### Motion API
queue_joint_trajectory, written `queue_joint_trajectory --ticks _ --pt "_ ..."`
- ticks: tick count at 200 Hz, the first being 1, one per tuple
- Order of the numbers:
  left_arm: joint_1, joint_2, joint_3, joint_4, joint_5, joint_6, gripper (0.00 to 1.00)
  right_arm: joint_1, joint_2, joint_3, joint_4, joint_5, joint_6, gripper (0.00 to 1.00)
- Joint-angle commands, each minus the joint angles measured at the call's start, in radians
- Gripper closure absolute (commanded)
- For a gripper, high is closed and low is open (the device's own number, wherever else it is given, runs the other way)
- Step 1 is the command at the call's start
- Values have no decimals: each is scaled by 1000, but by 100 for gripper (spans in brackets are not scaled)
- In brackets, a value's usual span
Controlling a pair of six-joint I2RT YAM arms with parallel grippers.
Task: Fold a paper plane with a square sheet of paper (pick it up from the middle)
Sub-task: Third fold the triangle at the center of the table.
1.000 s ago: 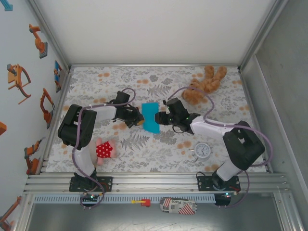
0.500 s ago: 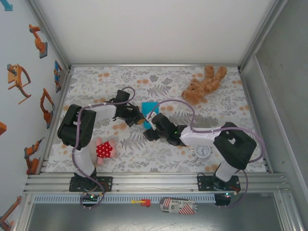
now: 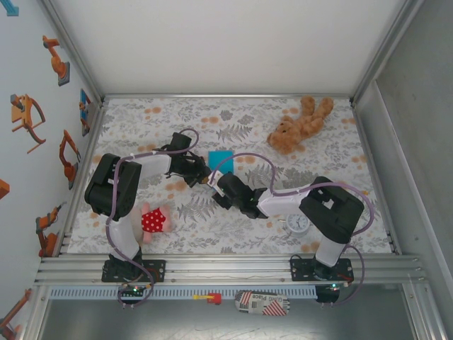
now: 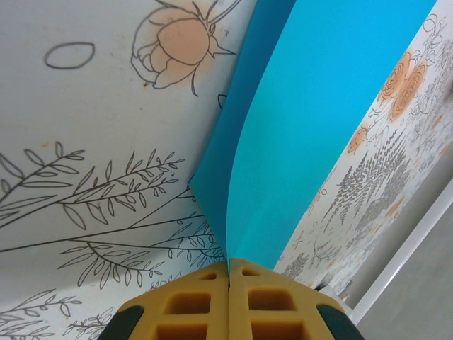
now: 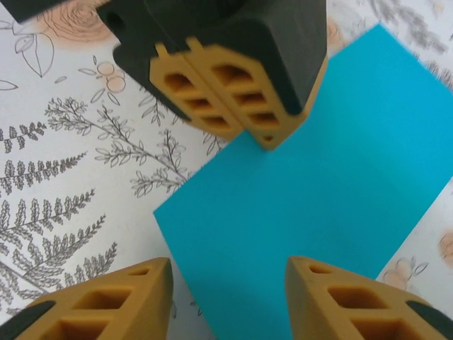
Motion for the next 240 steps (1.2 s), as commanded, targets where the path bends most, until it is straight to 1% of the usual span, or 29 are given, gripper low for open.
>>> queue_joint_trajectory --ticks 1,38,82,94,118,134,152,176,205,240 --pt "-6 -30 21 -28 10 -11 96 1 -5 1 73 20 -44 59" --pt "-9 -27 24 -28 11 -12 96 2 10 7 81 17 -53 67" --pt "-10 -32 21 -28 13 -16 95 2 32 23 71 15 -57 79" --pt "-9 -34 21 -28 13 -18 95 2 35 26 65 10 -57 83" --pt "-5 -43 21 -34 12 -18 92 1 33 29 48 -8 -54 93" --pt "7 -57 21 -45 10 -13 86 0 24 25 42 -26 -47 100" --pt "36 -79 19 -65 -6 -1 78 -7 11 20 34 -57 -26 100" --pt "82 -120 13 -90 -35 31 70 -20 -9 5 28 -124 12 100" --pt "90 -151 19 -70 -36 58 69 -37 -24 -1 8 -213 66 100" --pt "68 -117 33 -33 -27 60 70 -60 -23 -20 24 -293 136 100"
